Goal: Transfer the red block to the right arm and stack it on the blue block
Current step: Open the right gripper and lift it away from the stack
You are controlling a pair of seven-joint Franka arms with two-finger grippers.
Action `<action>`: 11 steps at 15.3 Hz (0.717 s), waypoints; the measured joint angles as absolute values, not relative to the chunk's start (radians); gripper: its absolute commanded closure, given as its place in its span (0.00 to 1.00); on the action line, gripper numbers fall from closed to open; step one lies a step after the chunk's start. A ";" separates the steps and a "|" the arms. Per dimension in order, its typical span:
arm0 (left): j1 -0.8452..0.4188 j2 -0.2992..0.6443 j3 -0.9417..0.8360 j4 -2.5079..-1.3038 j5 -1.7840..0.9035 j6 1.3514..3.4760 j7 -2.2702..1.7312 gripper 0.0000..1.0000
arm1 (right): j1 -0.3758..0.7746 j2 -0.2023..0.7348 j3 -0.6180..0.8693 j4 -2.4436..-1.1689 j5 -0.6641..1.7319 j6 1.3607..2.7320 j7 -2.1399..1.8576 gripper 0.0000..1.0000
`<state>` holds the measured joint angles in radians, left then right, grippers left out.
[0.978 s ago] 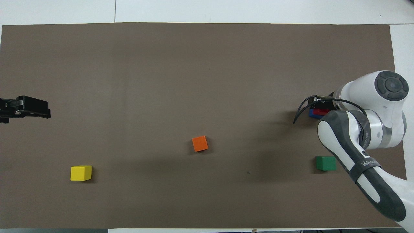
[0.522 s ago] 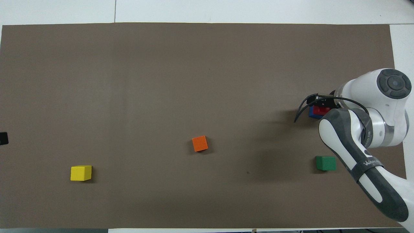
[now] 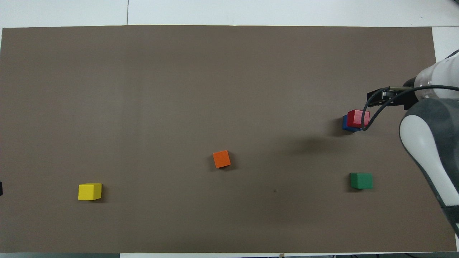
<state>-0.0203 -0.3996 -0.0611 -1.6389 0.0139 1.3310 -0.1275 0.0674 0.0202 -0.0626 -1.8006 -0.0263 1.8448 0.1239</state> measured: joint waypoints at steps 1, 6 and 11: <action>-0.020 -0.395 -0.053 -1.652 0.014 1.355 -0.127 0.00 | 0.069 0.004 -0.062 -1.775 -0.009 1.800 0.095 0.00; -0.021 -0.204 -0.052 -1.591 0.014 1.378 -0.127 0.00 | 0.065 -0.048 -0.070 -1.635 0.001 1.559 -0.038 0.00; -0.021 -0.012 -0.067 -1.481 0.010 1.379 -0.127 0.00 | 0.030 -0.047 -0.072 -1.546 0.001 1.471 -0.085 0.00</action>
